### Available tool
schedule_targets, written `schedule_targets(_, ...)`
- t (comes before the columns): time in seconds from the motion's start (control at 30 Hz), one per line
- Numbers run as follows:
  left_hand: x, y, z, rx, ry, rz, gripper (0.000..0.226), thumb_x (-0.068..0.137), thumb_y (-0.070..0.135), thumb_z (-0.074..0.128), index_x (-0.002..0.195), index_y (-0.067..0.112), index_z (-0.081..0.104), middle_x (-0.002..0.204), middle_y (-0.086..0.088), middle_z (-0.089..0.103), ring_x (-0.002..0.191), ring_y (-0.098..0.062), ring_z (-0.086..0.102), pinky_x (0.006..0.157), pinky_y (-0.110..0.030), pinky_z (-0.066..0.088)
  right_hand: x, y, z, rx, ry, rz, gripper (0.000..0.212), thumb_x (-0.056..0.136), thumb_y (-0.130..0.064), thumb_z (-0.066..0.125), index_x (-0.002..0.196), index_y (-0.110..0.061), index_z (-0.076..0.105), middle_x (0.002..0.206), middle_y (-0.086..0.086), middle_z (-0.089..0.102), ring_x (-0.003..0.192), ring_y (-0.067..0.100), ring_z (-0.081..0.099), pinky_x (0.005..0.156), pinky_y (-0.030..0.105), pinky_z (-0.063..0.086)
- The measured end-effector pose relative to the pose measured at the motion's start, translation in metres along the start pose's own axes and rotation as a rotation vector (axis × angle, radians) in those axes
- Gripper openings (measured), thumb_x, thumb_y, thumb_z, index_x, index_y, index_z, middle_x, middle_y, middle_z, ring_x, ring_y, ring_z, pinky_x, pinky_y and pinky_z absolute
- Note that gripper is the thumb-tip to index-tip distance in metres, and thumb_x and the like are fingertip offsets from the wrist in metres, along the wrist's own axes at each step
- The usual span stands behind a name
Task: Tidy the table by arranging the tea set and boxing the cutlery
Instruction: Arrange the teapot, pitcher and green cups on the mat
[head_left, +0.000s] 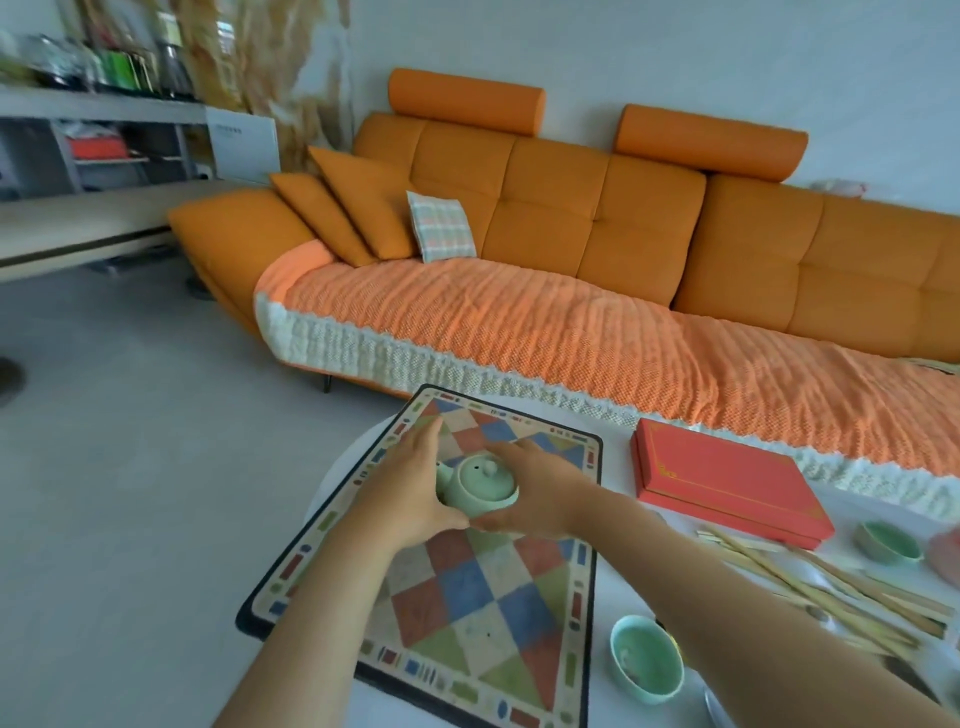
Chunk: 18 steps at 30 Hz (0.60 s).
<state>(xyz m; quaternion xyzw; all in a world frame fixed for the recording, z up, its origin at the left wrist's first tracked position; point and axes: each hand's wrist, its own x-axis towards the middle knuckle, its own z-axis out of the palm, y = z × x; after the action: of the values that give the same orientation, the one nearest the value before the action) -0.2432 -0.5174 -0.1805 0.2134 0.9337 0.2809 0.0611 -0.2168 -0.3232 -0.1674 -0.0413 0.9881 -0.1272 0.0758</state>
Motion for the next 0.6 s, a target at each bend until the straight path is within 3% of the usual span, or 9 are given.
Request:
schedule_targets(0.17,0.002,-0.013,0.004,0.024,-0.085,-0.159,0.131,0.066,0.060,0.080,0.156,0.015,-0.003,0.165,-0.004,0.002,0.151,-0.024,0.007,0.119,-0.046,0.022,-0.004,0.001,0.003,-0.063,0.046,-0.048,0.088,0.070,-0.066,0.067,0.144,-0.038,0.028,0.136,-0.006,0.040,0.115,0.022,0.054,0.094,0.043,0.048)
schedule_targets(0.27,0.001,-0.017,0.005,0.157,-0.126,-0.160,0.122,0.070,0.063,0.073,0.156,0.011,0.005,0.163,-0.005,0.008,0.150,-0.025,0.007,0.119,-0.043,0.021,0.006,0.003,0.002,-0.058,0.048,-0.007,0.085,0.073,-0.066,0.067,0.145,-0.035,0.031,0.136,-0.006,0.041,0.116,0.021,0.053,0.095,0.042,0.047)
schedule_targets(0.4,0.003,-0.021,0.003,0.200,-0.152,-0.140,0.101,0.070,0.066,0.071,0.151,0.022,0.029,0.156,-0.001,0.023,0.146,-0.023,0.015,0.115,-0.042,0.028,0.027,0.001,-0.001,-0.059,0.064,0.061,0.086,0.077,-0.061,0.067,0.147,-0.029,0.030,0.137,-0.002,0.041,0.118,0.025,0.051,0.093,0.043,0.048)
schedule_targets(0.6,0.008,-0.021,0.003,0.236,-0.167,-0.120,0.096,0.070,0.064,0.072,0.148,0.028,0.032,0.151,0.001,0.026,0.142,-0.022,0.019,0.112,-0.042,0.030,0.077,-0.009,-0.004,-0.030,0.081,0.092,0.082,0.080,-0.059,0.065,0.146,-0.022,0.032,0.134,0.002,0.043,0.105,0.026,0.057,0.087,0.044,0.052)
